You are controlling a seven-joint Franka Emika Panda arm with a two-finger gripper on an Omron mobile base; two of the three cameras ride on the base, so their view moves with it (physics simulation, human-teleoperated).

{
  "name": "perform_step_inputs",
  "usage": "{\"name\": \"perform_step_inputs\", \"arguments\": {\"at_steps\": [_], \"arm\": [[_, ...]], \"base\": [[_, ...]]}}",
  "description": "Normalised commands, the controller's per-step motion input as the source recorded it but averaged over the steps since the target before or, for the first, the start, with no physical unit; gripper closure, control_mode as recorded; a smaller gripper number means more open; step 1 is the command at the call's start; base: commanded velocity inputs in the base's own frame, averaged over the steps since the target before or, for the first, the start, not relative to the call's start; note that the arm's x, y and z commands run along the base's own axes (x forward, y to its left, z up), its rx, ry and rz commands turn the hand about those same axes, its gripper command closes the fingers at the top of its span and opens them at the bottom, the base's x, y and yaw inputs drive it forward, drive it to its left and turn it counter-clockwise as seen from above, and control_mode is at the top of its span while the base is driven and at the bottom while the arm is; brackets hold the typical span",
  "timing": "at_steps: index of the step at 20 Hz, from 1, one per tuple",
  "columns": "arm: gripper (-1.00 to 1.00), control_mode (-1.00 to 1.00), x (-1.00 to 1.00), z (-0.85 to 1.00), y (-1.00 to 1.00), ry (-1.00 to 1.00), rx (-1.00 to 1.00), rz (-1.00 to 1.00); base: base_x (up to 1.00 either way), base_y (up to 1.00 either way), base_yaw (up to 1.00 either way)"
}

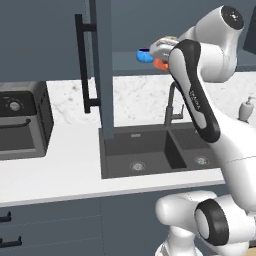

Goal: Gather all objects into one cabinet and sort the glasses and bowls to opposite sides.

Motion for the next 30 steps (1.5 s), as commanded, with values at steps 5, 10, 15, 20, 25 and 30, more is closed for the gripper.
{"name": "perform_step_inputs", "arguments": {"at_steps": [5,10,15,20,25,30], "arm": [[1.0,-1.0,0.42,0.0,0.03,0.04,0.0,0.0],[1.0,-1.0,0.64,0.0,0.0,0.03,0.0,0.0],[1.0,-1.0,0.42,-0.06,0.11,0.05,0.0,0.02],[1.0,-1.0,0.46,-0.19,0.16,0.04,0.0,0.04],[1.0,-1.0,0.54,-0.01,0.04,0.0,0.0,0.01],[1.0,-1.0,0.32,-0.01,0.17,0.01,0.0,0.03]], "base": [[0.0,0.0,0.0],[0.0,0.0,0.0],[0.0,0.0,0.0],[0.0,0.0,0.0],[0.0,0.0,0.0],[0.0,0.0,0.0]]}}
